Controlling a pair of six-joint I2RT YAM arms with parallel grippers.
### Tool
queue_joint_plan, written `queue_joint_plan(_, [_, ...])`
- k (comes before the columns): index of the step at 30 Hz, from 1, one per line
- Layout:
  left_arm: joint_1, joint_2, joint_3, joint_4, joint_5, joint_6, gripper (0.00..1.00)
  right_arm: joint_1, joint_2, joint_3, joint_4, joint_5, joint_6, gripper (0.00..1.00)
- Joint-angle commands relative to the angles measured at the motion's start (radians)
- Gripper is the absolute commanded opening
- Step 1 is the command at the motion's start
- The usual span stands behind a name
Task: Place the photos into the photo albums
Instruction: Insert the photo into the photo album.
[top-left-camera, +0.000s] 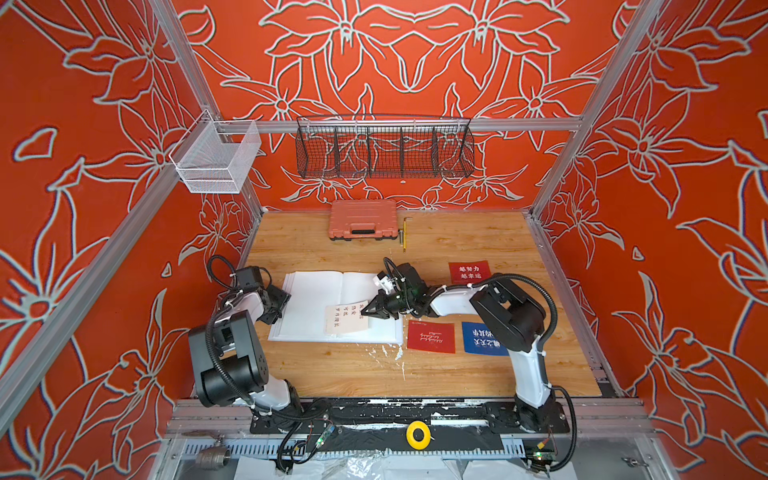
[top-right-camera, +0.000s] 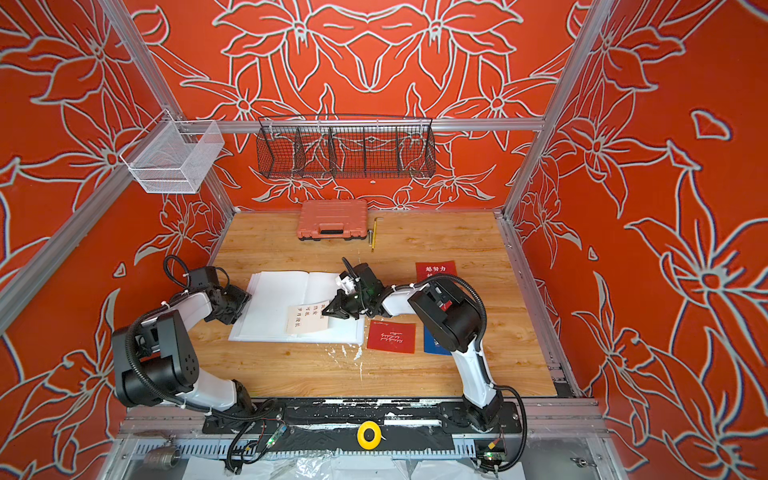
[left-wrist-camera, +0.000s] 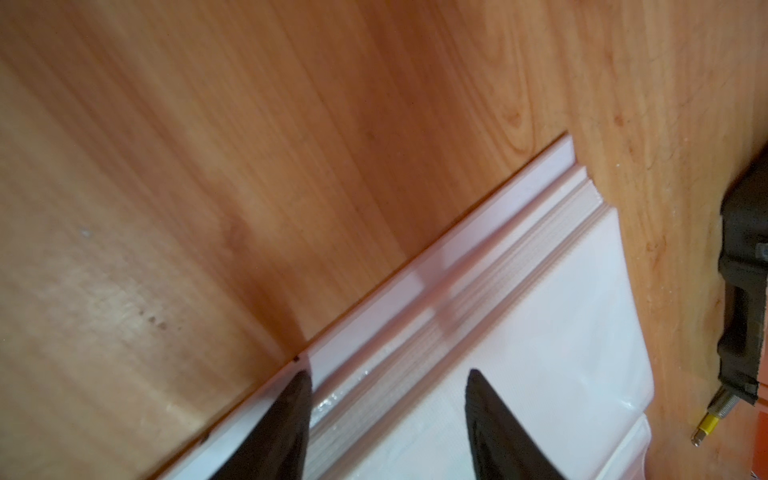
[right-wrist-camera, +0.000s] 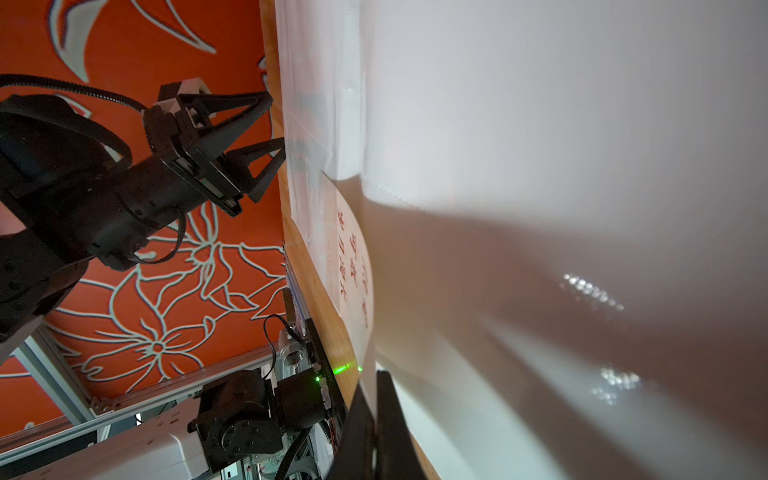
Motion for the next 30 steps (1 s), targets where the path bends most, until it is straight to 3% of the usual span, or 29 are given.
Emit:
queue_joint_plan(1, [-0.003, 0.022, -0.027, -0.020, 0.037, -0.020, 0.58, 0.007, 0.015, 0.023, 0.009, 0.025, 0.021, 0.00])
queue_joint_plan(16, [-0.006, 0.014, -0.040, -0.014, 0.052, -0.019, 0.58, 0.069, 0.069, 0.129, -0.040, 0.055, 0.038, 0.00])
queue_joint_plan(30, [-0.078, -0.026, -0.071, -0.016, 0.061, -0.029, 0.58, 0.129, 0.111, 0.215, -0.108, 0.169, 0.043, 0.00])
